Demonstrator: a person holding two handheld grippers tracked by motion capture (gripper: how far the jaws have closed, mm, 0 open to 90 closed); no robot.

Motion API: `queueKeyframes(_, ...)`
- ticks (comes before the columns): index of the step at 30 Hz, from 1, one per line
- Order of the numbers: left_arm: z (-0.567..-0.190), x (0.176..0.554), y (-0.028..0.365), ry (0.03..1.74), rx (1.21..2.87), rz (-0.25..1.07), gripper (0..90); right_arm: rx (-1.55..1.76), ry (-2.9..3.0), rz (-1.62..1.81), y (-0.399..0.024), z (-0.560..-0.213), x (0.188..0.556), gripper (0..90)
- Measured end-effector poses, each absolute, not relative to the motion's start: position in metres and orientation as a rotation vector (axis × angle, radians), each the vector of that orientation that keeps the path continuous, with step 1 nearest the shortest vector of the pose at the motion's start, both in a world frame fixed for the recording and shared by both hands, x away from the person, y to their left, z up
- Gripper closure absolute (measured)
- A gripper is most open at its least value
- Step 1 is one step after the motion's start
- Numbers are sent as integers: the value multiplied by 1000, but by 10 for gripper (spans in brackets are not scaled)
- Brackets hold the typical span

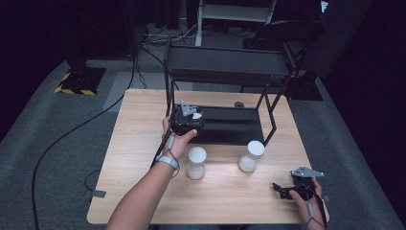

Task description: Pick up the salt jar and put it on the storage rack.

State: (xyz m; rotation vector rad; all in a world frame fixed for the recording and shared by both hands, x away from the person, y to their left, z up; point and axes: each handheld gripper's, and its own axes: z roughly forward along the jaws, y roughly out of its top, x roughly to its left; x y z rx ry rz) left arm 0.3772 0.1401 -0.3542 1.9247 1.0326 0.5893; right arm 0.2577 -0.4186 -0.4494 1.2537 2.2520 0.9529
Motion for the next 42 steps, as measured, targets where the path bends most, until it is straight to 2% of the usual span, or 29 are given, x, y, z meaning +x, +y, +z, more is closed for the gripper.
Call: queueKeyframes(42,-391,417,138,1101,1920,557,306,1255,2251,952,-418,-449,257,0)
